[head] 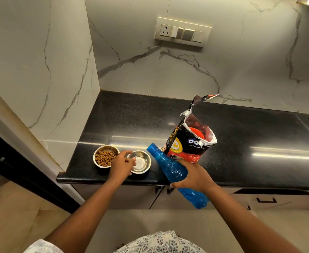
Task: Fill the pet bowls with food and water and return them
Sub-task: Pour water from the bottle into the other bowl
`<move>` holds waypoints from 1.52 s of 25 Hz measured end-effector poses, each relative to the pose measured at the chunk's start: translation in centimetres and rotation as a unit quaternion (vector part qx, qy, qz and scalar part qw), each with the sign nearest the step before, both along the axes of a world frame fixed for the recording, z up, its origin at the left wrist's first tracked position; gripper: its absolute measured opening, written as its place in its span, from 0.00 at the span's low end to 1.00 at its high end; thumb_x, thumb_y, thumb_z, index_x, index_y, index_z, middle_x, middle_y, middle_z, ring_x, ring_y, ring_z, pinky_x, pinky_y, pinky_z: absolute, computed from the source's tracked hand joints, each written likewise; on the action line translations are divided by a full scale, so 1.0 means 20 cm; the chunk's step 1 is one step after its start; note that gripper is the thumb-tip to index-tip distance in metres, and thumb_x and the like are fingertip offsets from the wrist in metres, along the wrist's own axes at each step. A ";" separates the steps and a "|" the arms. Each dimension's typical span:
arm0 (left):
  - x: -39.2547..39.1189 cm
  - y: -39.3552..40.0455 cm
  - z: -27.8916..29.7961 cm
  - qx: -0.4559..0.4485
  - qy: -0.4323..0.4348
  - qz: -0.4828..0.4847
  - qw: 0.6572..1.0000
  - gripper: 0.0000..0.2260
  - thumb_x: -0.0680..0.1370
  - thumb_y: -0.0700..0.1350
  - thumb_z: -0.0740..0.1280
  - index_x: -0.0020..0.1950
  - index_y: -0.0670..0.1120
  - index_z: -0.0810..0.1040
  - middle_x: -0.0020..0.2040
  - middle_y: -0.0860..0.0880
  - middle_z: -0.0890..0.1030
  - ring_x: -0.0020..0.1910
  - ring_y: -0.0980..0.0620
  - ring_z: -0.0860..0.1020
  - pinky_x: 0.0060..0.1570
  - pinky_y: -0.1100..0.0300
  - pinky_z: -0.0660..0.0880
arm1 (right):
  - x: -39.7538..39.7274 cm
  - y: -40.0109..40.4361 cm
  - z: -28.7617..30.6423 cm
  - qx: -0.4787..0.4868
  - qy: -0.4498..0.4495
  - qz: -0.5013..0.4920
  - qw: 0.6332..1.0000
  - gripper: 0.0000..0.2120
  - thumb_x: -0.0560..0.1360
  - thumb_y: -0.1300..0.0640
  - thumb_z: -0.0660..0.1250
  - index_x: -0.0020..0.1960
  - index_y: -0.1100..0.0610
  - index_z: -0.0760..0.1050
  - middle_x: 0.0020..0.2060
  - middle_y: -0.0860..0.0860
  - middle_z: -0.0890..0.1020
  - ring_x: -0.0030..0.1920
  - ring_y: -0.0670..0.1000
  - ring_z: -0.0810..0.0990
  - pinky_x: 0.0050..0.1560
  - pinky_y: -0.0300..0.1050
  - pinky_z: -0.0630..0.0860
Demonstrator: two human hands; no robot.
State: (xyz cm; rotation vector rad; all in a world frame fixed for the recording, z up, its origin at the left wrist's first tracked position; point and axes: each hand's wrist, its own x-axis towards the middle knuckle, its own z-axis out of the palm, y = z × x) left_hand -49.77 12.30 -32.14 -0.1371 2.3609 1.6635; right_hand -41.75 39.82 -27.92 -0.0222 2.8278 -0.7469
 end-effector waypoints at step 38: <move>0.14 1.56 0.10 -0.002 -0.065 -0.189 0.980 0.31 0.78 0.44 0.68 0.79 0.47 0.58 0.77 0.43 0.66 0.75 0.47 0.66 0.72 0.53 0.66 | -0.06 1.17 -0.01 -0.257 0.163 -0.238 0.922 0.38 0.64 0.53 0.84 0.67 0.50 0.69 0.57 0.43 0.80 0.58 0.38 0.79 0.58 0.39 0.77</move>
